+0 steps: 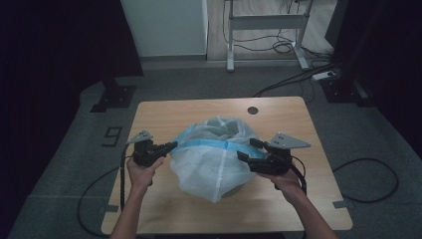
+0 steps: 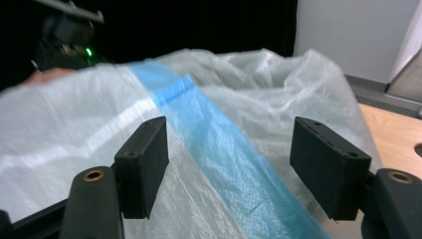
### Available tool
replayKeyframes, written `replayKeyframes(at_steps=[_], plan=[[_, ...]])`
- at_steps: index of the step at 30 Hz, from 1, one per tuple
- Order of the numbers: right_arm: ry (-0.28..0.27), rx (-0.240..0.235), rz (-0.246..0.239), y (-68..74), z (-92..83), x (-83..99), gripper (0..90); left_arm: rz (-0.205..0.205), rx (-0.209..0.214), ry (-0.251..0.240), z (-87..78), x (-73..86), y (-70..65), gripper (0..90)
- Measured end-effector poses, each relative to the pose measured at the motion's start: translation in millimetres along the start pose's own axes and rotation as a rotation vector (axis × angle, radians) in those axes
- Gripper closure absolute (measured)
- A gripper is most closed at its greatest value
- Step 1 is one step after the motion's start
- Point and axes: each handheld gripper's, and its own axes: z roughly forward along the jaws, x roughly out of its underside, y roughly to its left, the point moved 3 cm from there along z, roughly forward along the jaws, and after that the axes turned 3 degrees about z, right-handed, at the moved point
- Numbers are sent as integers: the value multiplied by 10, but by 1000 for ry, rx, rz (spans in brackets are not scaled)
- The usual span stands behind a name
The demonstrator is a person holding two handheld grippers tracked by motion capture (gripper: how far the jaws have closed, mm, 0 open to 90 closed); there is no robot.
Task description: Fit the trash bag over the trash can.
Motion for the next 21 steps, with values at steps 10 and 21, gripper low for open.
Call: replayKeyframes(at_steps=[10, 21], plan=[[16, -10, -127, 178, -137, 123, 876, -3, 8, -2, -41, 24, -20, 893], [-95, -99, -143, 409, -460, 465, 887, 20, 44, -8, -136, 74, -173, 894]])
